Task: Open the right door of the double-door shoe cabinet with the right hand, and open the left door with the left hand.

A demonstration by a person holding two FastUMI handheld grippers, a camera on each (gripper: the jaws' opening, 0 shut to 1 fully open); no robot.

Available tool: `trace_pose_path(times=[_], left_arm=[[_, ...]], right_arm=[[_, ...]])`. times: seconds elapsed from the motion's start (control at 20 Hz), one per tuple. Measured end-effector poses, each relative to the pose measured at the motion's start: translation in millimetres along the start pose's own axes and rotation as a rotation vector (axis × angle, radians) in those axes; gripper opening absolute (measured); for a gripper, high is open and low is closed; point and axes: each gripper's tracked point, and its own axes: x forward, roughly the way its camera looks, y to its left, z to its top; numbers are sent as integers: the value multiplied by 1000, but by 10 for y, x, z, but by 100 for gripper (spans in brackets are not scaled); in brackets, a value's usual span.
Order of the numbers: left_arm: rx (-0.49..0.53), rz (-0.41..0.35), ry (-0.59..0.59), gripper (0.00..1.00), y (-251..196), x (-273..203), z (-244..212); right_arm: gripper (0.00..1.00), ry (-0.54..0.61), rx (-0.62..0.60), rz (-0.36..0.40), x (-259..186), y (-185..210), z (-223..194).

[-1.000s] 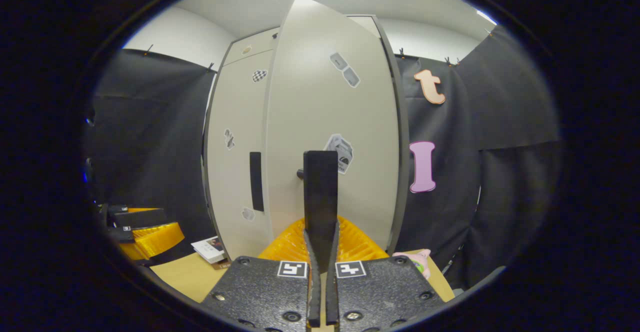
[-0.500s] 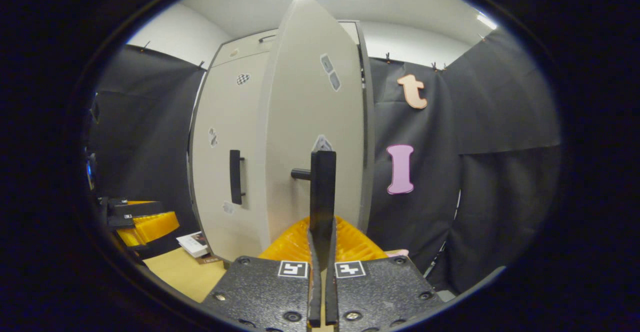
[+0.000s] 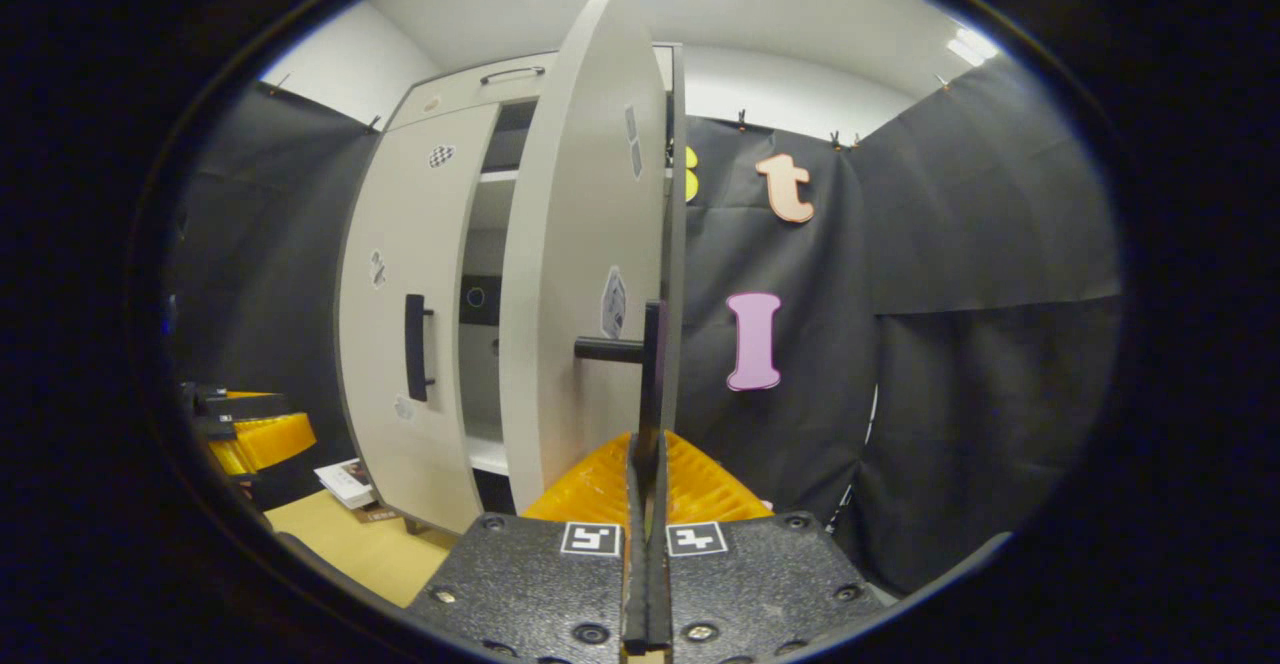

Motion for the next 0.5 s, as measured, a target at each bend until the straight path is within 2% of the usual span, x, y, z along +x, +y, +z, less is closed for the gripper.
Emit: trace_pose_path(times=[0.2, 0.35, 0.5], left_arm=[[5, 2, -2, 95, -3, 3, 11], [6, 3, 0, 95, -3, 15, -4], [15, 12, 5, 95, 21, -1, -21]], right_arm=[[4, -2, 32, -48, -28, -271, -24], [4, -8, 88, -13, -33, -353, -43], [4, -14, 67, -5, -17, -363, -45]])
